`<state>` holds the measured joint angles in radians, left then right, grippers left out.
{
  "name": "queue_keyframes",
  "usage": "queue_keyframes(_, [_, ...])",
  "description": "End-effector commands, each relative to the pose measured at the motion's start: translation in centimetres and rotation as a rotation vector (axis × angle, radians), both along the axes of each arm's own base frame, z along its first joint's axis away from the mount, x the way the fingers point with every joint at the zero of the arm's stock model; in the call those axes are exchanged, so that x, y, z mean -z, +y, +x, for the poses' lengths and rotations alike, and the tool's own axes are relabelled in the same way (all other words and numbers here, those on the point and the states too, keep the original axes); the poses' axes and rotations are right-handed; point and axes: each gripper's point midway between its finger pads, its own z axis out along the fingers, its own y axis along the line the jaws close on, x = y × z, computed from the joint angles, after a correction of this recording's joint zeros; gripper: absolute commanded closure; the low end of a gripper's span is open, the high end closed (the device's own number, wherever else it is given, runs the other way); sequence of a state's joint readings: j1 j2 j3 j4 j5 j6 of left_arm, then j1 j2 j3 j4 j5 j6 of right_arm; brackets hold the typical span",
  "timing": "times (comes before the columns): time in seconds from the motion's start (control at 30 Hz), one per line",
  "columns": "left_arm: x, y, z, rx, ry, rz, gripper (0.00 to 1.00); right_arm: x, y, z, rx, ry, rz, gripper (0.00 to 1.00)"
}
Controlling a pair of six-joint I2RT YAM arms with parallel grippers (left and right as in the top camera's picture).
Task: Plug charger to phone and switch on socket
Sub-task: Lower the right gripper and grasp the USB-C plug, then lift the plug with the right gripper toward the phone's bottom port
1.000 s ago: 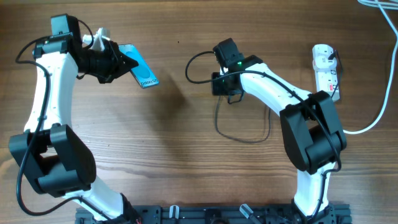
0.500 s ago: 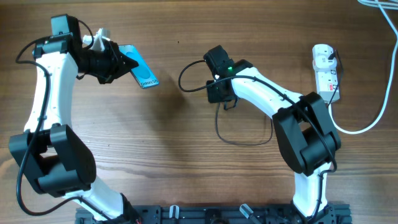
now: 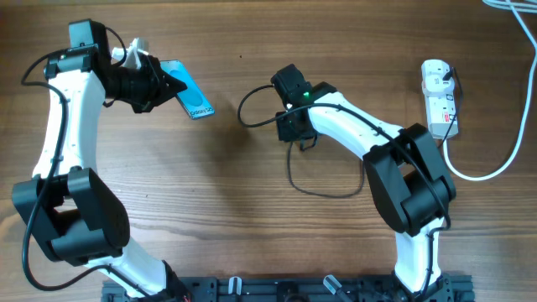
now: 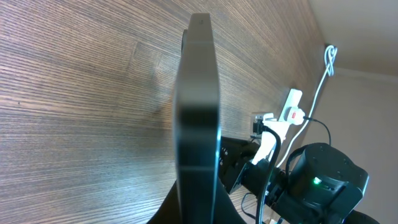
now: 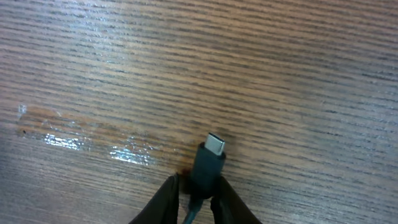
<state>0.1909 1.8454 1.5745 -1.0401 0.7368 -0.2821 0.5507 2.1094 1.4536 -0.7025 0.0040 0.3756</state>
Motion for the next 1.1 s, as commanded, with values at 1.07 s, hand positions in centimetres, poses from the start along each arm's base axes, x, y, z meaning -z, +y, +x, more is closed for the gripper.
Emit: queue_keyframes(1.07, [-5.7,-4.0,-1.1,0.230,-0.248,-0.270,0.96,-17.4,6.9,-5.2,-0.393,0.011,0.736,0.96])
